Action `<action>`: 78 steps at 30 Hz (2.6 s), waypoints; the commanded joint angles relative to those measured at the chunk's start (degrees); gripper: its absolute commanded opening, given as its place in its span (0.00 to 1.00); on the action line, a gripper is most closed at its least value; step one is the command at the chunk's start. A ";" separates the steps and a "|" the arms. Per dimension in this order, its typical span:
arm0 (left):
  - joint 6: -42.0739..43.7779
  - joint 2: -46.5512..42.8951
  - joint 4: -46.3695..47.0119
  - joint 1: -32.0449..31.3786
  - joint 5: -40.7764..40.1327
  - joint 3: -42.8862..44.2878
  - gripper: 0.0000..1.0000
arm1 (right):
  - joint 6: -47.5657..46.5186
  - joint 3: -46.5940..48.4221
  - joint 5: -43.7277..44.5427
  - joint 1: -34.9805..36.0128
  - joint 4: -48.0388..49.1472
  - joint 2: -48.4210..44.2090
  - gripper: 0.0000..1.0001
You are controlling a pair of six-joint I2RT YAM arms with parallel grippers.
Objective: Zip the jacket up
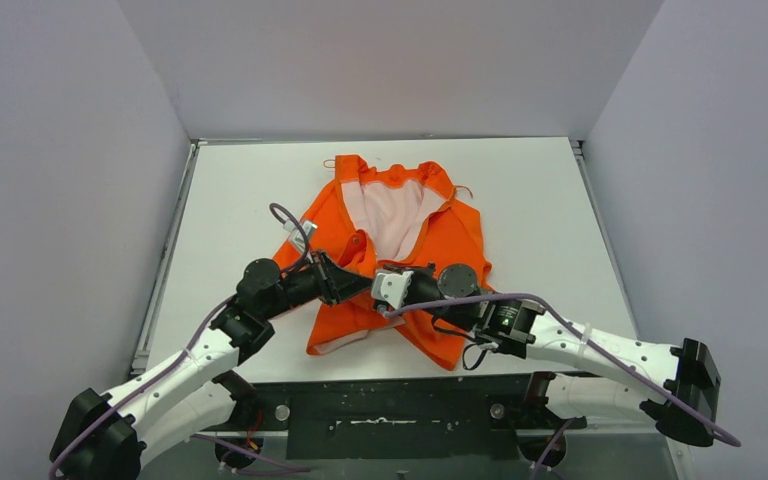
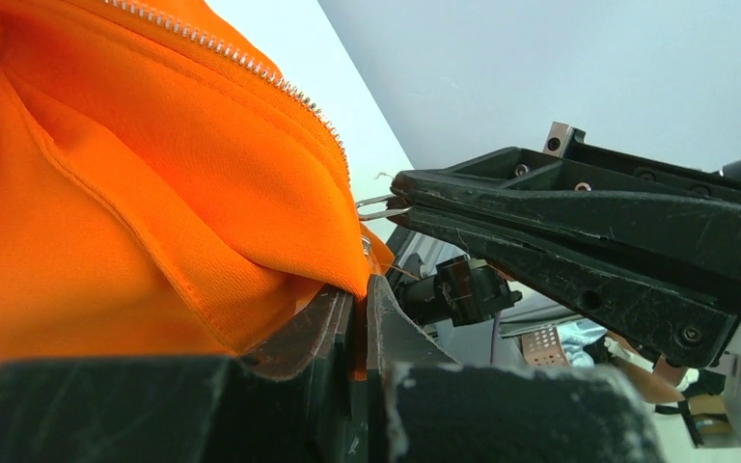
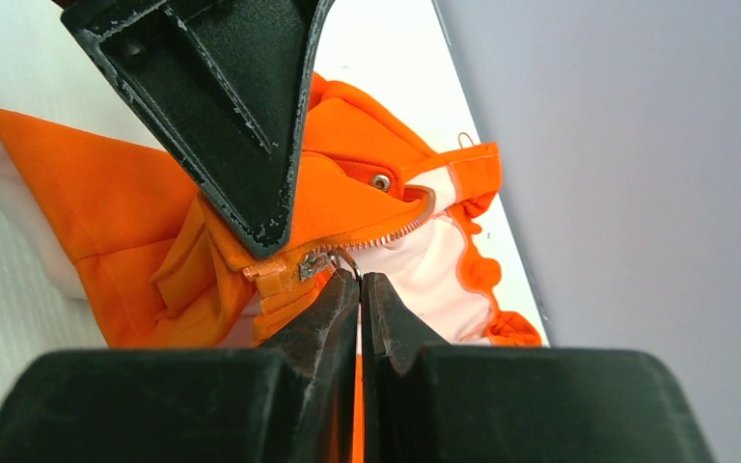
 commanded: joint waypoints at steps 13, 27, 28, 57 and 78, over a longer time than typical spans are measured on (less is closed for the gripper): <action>1.66 -0.50 2.10 -0.13 6.06 2.62 0.00 | 2.05 5.30 5.44 -2.66 5.53 3.16 0.00; 1.22 -1.25 1.52 -0.23 7.39 2.34 0.00 | 0.47 6.46 17.31 -3.85 13.46 7.56 0.00; 1.22 -1.29 1.41 -0.25 7.53 2.34 0.00 | 0.17 6.52 18.51 -3.93 14.33 7.82 0.00; 3.07 -4.79 -12.54 -0.48 5.11 -1.78 0.00 | -10.93 16.24 34.16 -18.98 25.04 9.47 0.00; -0.89 -9.20 -22.77 -0.58 -5.65 -5.68 0.00 | -3.98 32.16 22.82 -44.83 14.43 14.85 0.00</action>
